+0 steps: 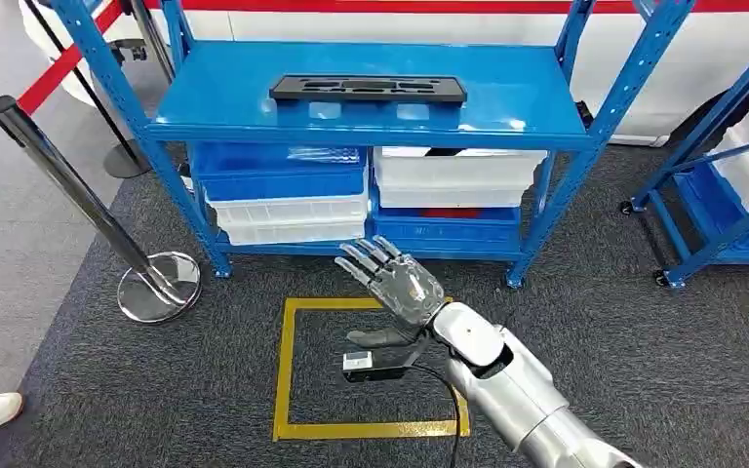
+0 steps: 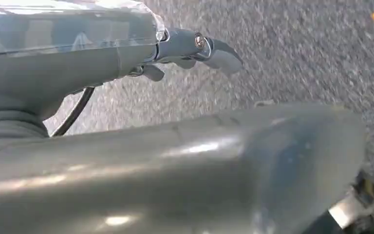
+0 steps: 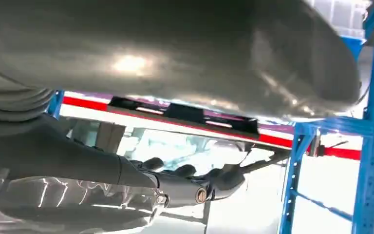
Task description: Take the parts from the cabinet and place them on the table.
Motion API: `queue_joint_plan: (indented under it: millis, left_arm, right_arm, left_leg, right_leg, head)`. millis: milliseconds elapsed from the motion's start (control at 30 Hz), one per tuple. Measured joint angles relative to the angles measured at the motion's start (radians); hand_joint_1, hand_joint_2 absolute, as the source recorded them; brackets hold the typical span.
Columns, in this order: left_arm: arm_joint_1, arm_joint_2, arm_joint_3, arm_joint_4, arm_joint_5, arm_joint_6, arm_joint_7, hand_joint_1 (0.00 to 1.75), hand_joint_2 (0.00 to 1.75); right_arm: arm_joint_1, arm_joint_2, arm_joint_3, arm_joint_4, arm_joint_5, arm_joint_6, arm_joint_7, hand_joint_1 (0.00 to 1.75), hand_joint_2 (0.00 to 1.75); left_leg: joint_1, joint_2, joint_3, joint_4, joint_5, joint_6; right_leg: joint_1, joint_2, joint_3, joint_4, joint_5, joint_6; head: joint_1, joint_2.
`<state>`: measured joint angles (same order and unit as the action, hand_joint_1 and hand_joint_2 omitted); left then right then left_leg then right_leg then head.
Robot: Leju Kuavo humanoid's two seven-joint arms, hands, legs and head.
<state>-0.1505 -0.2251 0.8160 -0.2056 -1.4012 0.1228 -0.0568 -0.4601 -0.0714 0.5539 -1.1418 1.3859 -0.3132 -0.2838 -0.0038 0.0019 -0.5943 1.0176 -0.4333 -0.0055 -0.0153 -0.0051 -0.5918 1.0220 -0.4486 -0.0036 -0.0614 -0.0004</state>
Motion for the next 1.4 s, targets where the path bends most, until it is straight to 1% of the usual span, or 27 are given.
queue_joint_plan:
  millis: [67, 167, 200, 233, 267, 333, 367, 400, 533, 567, 633, 700, 733, 767, 833, 867, 900, 1000, 1033, 1067, 1167, 1200, 1233, 1267, 1333, 1367, 1400]
  left_arm:
    - [0.001, 0.000, 0.006, 0.000, 0.001, 0.000, 0.000, 0.00, 0.00]
    - [0.001, 0.000, 0.008, 0.000, 0.008, -0.001, 0.000, 0.00, 0.00]
    - [0.003, 0.000, 0.009, 0.000, 0.010, -0.002, 0.001, 0.00, 0.00]
    - [0.003, 0.001, 0.013, 0.000, 0.011, -0.001, 0.002, 0.00, 0.00]
    - [0.003, 0.001, 0.015, 0.000, 0.018, 0.002, 0.002, 0.00, 0.00]
    - [0.001, 0.001, 0.021, 0.000, 0.026, 0.006, 0.001, 0.00, 0.00]
    - [-0.001, 0.001, 0.028, 0.000, 0.028, 0.006, -0.001, 0.00, 0.00]
    - [-0.002, 0.001, 0.031, 0.000, 0.028, 0.008, -0.002, 0.00, 0.00]
    - [0.000, 0.002, 0.033, 0.000, 0.029, 0.016, -0.003, 0.00, 0.00]
    - [-0.002, 0.001, 0.033, 0.000, 0.029, 0.019, -0.003, 0.00, 0.00]
    - [-0.004, 0.001, 0.033, 0.000, 0.028, 0.025, -0.003, 0.00, 0.00]
    - [-0.001, 0.001, 0.033, 0.000, 0.026, 0.034, 0.003, 0.00, 0.00]
    - [0.000, 0.002, 0.033, 0.000, 0.026, 0.035, 0.005, 0.00, 0.00]
    - [0.000, 0.002, 0.033, 0.000, 0.026, 0.036, 0.006, 0.00, 0.00]
    - [-0.001, 0.002, 0.033, 0.000, 0.025, 0.036, 0.006, 0.00, 0.00]
    - [0.000, 0.000, 0.033, 0.000, 0.025, 0.037, 0.006, 0.00, 0.00]
    - [-0.001, 0.000, 0.033, 0.001, 0.025, 0.037, 0.007, 0.00, 0.00]
    - [0.000, 0.001, 0.033, 0.001, 0.025, 0.037, 0.008, 0.00, 0.00]
    - [0.000, 0.001, 0.033, 0.001, 0.024, 0.039, 0.009, 0.00, 0.00]
    - [0.000, 0.001, 0.033, 0.001, 0.023, 0.041, 0.010, 0.00, 0.00]
    - [-0.001, 0.002, 0.034, 0.001, 0.028, 0.056, 0.012, 0.00, 0.00]
    - [0.000, 0.004, 0.036, 0.001, 0.028, 0.058, 0.013, 0.00, 0.00]
    - [0.002, 0.006, 0.039, 0.001, 0.029, 0.058, 0.014, 0.00, 0.00]
    - [0.002, 0.008, 0.039, 0.001, 0.029, 0.058, 0.014, 0.00, 0.00]
    - [0.000, 0.011, 0.039, 0.001, 0.029, 0.060, 0.015, 0.00, 0.00]
    - [0.000, 0.013, 0.039, 0.001, 0.028, 0.062, 0.018, 0.00, 0.00]
    - [-0.001, 0.013, 0.039, 0.001, 0.028, 0.065, 0.021, 0.00, 0.00]
  right_arm:
    - [-0.005, -0.022, 0.006, -0.023, -0.001, 0.000, -0.003, 0.00, 0.00]
    - [-0.006, -0.061, 0.019, -0.036, -0.002, 0.002, -0.006, 0.00, 0.00]
    - [-0.005, -0.080, 0.026, -0.039, -0.004, 0.003, -0.007, 0.00, 0.00]
    - [-0.004, -0.095, 0.031, -0.043, -0.008, 0.007, -0.009, 0.00, 0.00]
    - [-0.004, -0.111, 0.038, -0.050, -0.013, 0.011, -0.010, 0.00, 0.00]
    - [-0.004, -0.134, 0.048, -0.056, -0.021, 0.019, -0.011, 0.00, 0.00]
    - [-0.004, -0.152, 0.056, -0.060, -0.024, 0.020, -0.011, 0.00, 0.00]
    - [-0.004, -0.161, 0.060, -0.061, -0.026, 0.021, -0.011, 0.00, 0.00]
    - [-0.005, -0.170, 0.072, -0.063, -0.034, 0.022, -0.012, 0.00, 0.00]
    - [-0.006, -0.170, 0.072, -0.063, -0.037, 0.022, -0.011, 0.00, 0.00]
    - [-0.003, -0.158, 0.072, -0.066, -0.039, 0.023, -0.010, 0.00, 0.00]
    - [0.008, -0.149, 0.072, -0.066, -0.039, 0.022, -0.008, 0.00, 0.00]
    - [0.014, -0.147, 0.072, -0.066, -0.039, 0.022, -0.008, 0.00, 0.00]
    - [0.016, -0.147, 0.072, -0.066, -0.039, 0.022, -0.008, 0.00, 0.00]
    - [0.015, -0.147, 0.072, -0.067, -0.039, 0.020, -0.008, 0.00, 0.00]
    - [0.015, -0.147, 0.072, -0.070, -0.039, 0.020, -0.008, 0.00, 0.00]
    - [0.015, -0.146, 0.072, -0.072, -0.039, 0.020, -0.008, 0.00, 0.00]
    - [0.017, -0.145, 0.072, -0.074, -0.039, 0.020, -0.008, 0.00, 0.00]
    - [0.017, -0.145, 0.072, -0.076, -0.039, 0.020, -0.008, 0.00, 0.00]
    - [0.016, -0.148, 0.072, -0.078, -0.039, 0.020, -0.008, 0.00, 0.00]
    - [0.019, -0.160, 0.072, -0.081, -0.039, 0.022, -0.011, 0.00, 0.00]
    - [0.022, -0.162, 0.072, -0.081, -0.039, 0.024, -0.013, 0.00, 0.00]
    - [0.025, -0.162, 0.072, -0.081, -0.039, 0.025, -0.014, 0.00, 0.00]
    - [0.027, -0.162, 0.072, -0.081, -0.039, 0.026, -0.015, 0.00, 0.00]
    - [0.026, -0.162, 0.072, -0.081, -0.039, 0.027, -0.020, 0.00, 0.00]
    - [0.026, -0.163, 0.072, -0.081, -0.039, 0.027, -0.023, 0.00, 0.00]
    - [0.025, -0.163, 0.072, -0.081, -0.040, 0.027, -0.026, 0.00, 0.00]
  left_leg:
    - [0.005, -0.002, -0.022, 0.053, -0.042, -0.009]
    - [0.011, -0.002, -0.128, 0.282, -0.144, -0.020]
    - [0.012, -0.002, -0.148, 0.319, -0.146, -0.023]
    - [0.015, -0.002, -0.141, 0.300, -0.123, -0.024]
    - [0.017, -0.002, -0.110, 0.235, -0.081, -0.025]
    - [0.019, -0.002, -0.022, 0.057, 0.005, -0.024]
    - [0.017, -0.006, -0.003, 0.015, -0.012, -0.018]
    - [0.013, -0.010, -0.004, 0.009, -0.006, -0.005]
    - [0.017, -0.012, 0.000, -0.006, 0.005, 0.024]
    - [0.015, -0.013, 0.001, -0.008, 0.007, 0.029]
    - [0.013, -0.013, -0.001, -0.007, 0.007, 0.034]
    - [0.009, -0.013, -0.001, -0.006, 0.005, 0.037]
    - [0.007, -0.015, -0.001, -0.005, 0.005, 0.037]
    - [0.005, -0.018, 0.000, -0.004, 0.004, 0.038]
    - [0.002, -0.020, 0.003, 0.000, 0.001, 0.034]
    - [0.003, -0.020, 0.001, -0.001, 0.000, 0.032]
    - [-0.004, -0.020, -0.005, 0.004, -0.001, 0.026]
    - [0.002, -0.019, -0.003, -0.004, 0.003, 0.012]
    - [-0.003, -0.019, -0.003, -0.002, -0.001, 0.005]
    - [0.001, -0.018, -0.007, 0.014, -0.014, 0.000]
    - [0.007, -0.014, -0.108, 0.230, -0.126, -0.015]
    - [0.008, -0.012, -0.141, 0.295, -0.143, -0.019]
    - [0.009, -0.011, -0.151, 0.310, -0.133, -0.021]
    - [0.011, -0.010, -0.136, 0.274, -0.103, -0.022]
    - [0.014, -0.010, -0.053, 0.103, -0.011, -0.021]
    - [0.016, -0.010, -0.014, 0.017, 0.013, -0.018]
    - [0.010, -0.013, -0.007, 0.004, -0.001, -0.011]
  right_leg:
    - [-0.004, -0.005, 0.005, -0.006, 0.004, -0.011]
    - [-0.002, -0.009, 0.004, -0.005, 0.004, -0.013]
    - [-0.002, -0.010, 0.004, -0.005, 0.003, -0.013]
    - [-0.003, -0.010, 0.005, -0.004, 0.003, -0.012]
    - [-0.004, -0.011, 0.007, -0.003, 0.001, -0.009]
    - [-0.007, -0.011, 0.012, 0.002, -0.006, 0.001]
    - [-0.002, -0.011, 0.011, 0.005, -0.009, 0.008]
    - [0.001, -0.011, 0.008, 0.007, -0.008, 0.015]
    - [-0.007, -0.012, 0.010, 0.002, -0.011, 0.039]
    - [-0.007, -0.009, -0.002, 0.033, -0.035, 0.039]
    - [-0.007, -0.005, -0.074, 0.187, -0.114, 0.042]
    - [-0.007, -0.005, -0.136, 0.313, -0.151, 0.043]
    - [-0.007, -0.005, -0.138, 0.311, -0.134, 0.041]
    - [-0.007, -0.005, -0.118, 0.266, -0.099, 0.037]
    - [-0.004, -0.005, -0.032, 0.081, -0.003, 0.023]
    - [0.003, -0.008, -0.004, 0.019, 0.000, 0.011]
    - [0.008, -0.011, 0.000, 0.000, -0.002, 0.010]
    - [0.013, -0.006, -0.003, 0.003, -0.001, 0.006]
    - [0.000, -0.007, 0.003, -0.009, 0.006, -0.002]
    - [0.000, -0.011, 0.006, -0.014, 0.008, -0.005]
    - [0.000, -0.015, 0.009, -0.013, 0.005, -0.013]
    - [0.000, -0.015, 0.008, -0.012, 0.005, -0.014]
    - [0.000, -0.015, 0.010, -0.012, 0.004, -0.013]
    - [0.000, -0.015, 0.011, -0.012, 0.002, -0.012]
    - [-0.002, -0.013, 0.017, -0.008, -0.003, -0.006]
    - [-0.002, -0.013, 0.019, -0.005, -0.008, -0.001]
    - [0.005, -0.011, 0.015, 0.000, -0.010, 0.005]
  head:
    - [0.000, 0.000]
    - [0.000, 0.000]
    - [0.000, 0.000]
    - [0.000, 0.000]
    - [0.000, 0.000]
    - [0.000, 0.000]
    - [0.000, 0.000]
    - [0.000, 0.000]
    - [0.000, 0.000]
    - [0.000, 0.000]
    - [0.000, 0.000]
    - [0.000, 0.000]
    - [0.000, 0.000]
    - [0.000, 0.000]
    - [0.000, 0.000]
    - [0.000, 0.000]
    - [0.000, 0.000]
    - [0.000, 0.000]
    - [0.000, 0.000]
    - [0.000, 0.000]
    - [0.000, 0.000]
    - [0.000, 0.000]
    - [0.000, 0.000]
    - [0.000, 0.000]
    - [0.000, 0.000]
    - [0.000, 0.000]
    - [0.000, 0.000]
